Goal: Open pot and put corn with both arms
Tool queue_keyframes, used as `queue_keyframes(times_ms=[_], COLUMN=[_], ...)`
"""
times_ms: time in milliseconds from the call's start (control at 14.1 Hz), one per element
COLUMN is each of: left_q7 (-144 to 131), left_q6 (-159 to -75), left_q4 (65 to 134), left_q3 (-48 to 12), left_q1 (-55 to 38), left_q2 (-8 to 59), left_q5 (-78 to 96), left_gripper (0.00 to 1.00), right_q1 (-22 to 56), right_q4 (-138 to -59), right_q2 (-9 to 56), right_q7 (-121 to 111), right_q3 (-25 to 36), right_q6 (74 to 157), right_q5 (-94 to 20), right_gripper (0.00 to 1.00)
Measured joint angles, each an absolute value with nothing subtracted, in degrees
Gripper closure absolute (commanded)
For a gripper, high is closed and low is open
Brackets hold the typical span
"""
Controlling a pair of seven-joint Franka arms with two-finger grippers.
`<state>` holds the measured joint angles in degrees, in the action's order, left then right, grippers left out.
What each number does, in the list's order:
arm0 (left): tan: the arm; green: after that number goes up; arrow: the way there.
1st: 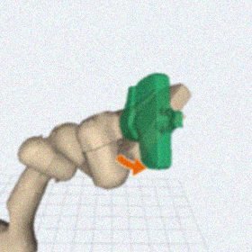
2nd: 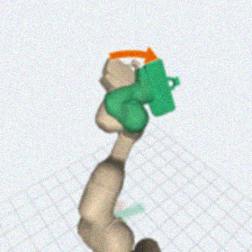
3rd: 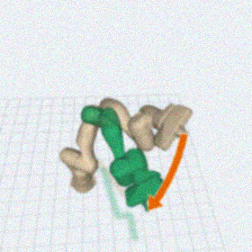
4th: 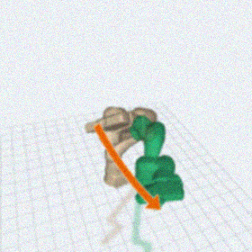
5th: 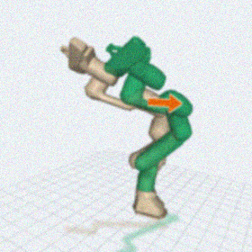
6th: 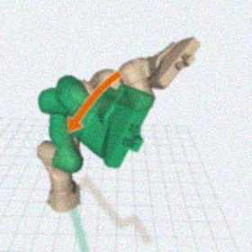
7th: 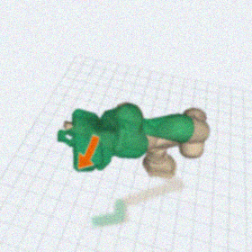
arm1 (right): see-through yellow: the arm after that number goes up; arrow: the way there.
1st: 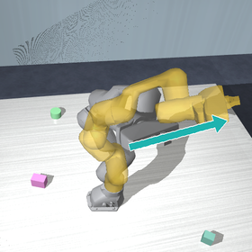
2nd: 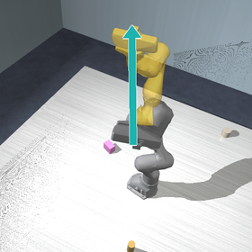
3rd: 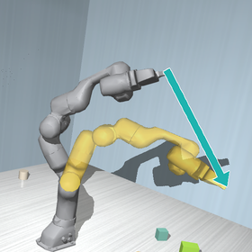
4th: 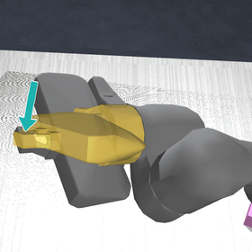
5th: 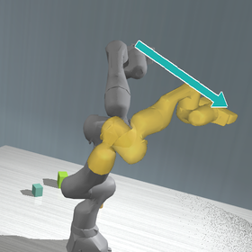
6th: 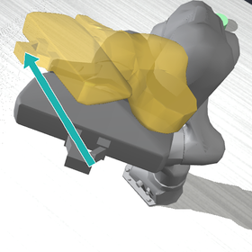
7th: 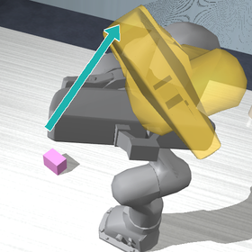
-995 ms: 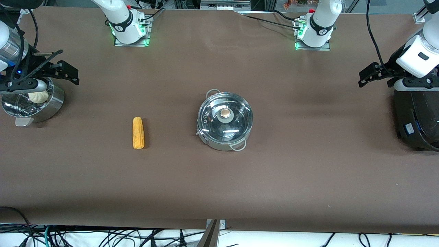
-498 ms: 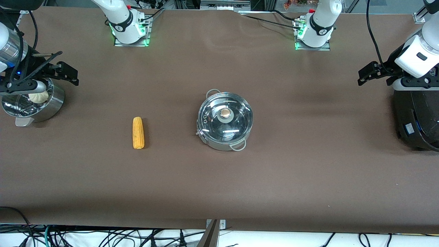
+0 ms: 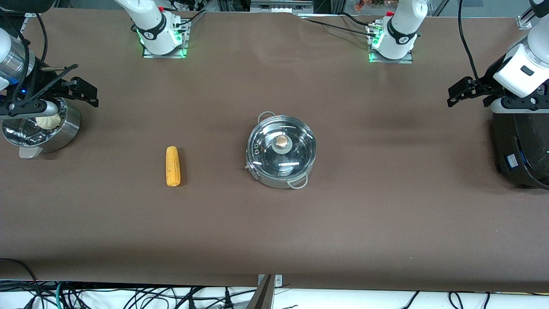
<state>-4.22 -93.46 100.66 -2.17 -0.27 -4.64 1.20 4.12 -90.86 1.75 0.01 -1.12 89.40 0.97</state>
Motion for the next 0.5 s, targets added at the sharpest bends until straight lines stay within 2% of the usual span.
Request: queue_keyframes(times_ms=[498], left_q7=[-4.2], left_q6=[-93.3], left_q4=[100.7], left_q3=[-2.3], left_q1=[-0.3], left_q2=[-4.6], left_q5=[1.2], left_gripper=[0.00], right_q1=[4.3], right_q4=[-90.9], right_q2=[1.7], right_q7=[0.0], right_q3=[-1.5], right_q6=[89.4], right_q5=[1.0], right_gripper=[0.00])
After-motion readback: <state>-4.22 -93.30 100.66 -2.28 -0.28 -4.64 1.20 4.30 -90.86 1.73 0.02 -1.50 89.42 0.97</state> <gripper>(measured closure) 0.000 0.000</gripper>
